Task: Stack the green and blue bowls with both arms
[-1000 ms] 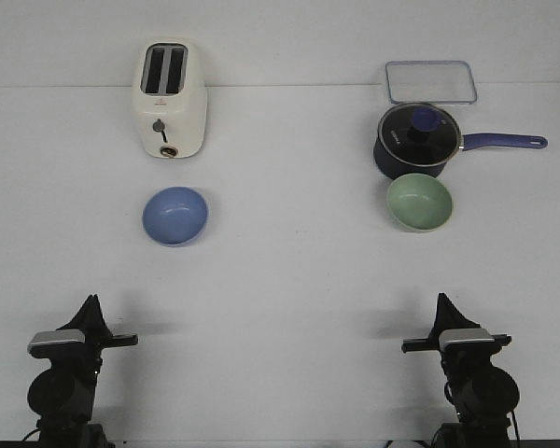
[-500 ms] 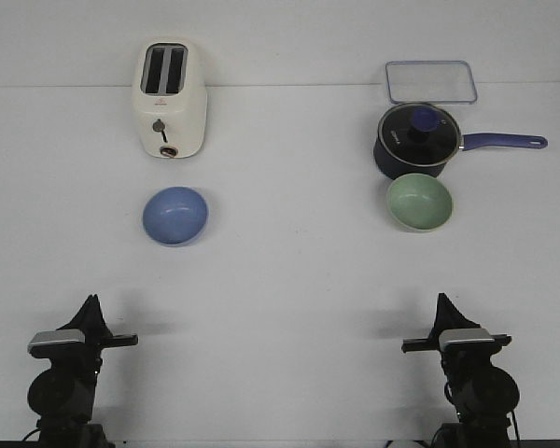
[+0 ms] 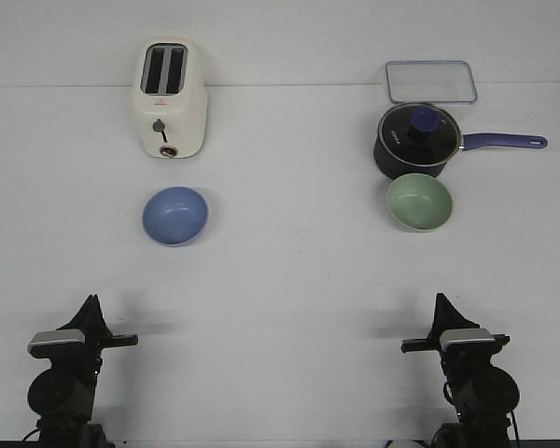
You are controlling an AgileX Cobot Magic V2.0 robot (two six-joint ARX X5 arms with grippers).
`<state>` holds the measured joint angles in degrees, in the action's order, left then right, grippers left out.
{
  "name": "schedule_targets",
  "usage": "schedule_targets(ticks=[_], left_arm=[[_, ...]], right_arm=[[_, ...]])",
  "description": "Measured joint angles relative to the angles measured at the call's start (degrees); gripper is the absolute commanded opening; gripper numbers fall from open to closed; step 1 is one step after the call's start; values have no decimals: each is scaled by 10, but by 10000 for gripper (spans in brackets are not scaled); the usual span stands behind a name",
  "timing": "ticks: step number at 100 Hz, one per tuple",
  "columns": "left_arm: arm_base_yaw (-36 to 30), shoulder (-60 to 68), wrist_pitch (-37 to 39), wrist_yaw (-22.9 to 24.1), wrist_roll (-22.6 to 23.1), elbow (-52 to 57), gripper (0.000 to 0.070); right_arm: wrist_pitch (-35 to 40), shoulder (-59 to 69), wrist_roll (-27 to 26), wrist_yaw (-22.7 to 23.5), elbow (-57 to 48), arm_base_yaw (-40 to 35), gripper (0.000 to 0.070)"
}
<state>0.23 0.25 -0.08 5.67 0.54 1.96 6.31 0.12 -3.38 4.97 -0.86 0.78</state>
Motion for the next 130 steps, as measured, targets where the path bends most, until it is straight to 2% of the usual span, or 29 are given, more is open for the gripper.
schedule_targets(ticks=[21,36,47,51,55,61,65,75,89,95,113,130], left_arm=[[0,0,0,0,0,0,15],[0,0,0,0,0,0,15],[0,0,0,0,0,0,15],[0,0,0,0,0,0,15],[0,0,0,0,0,0,15],[0,0,0,0,0,0,15],[0,0,0,0,0,0,15],[0,0,0,0,0,0,15],[0,0,0,0,0,0,15],[0,0,0,0,0,0,15],[0,0,0,0,0,0,15],[0,0,0,0,0,0,15]], right_arm=[[0,0,-79,24,0,0,9],[-31,0,-142,23,-2,0,2],[-9,14,-213,3,-45,0,6],[2,31,-232,-2,-77,0,36],[16,54,-241,-3,-115,0,136],[37,98,-241,-5,-174,0,337],[51,134,-240,-7,-212,0,399],[96,246,-224,-26,-300,0,400],[145,424,-184,-80,-418,2,400],[157,505,-170,-87,-472,14,400],[207,745,-142,-55,-618,51,399],[230,922,-133,-12,-711,70,399]])
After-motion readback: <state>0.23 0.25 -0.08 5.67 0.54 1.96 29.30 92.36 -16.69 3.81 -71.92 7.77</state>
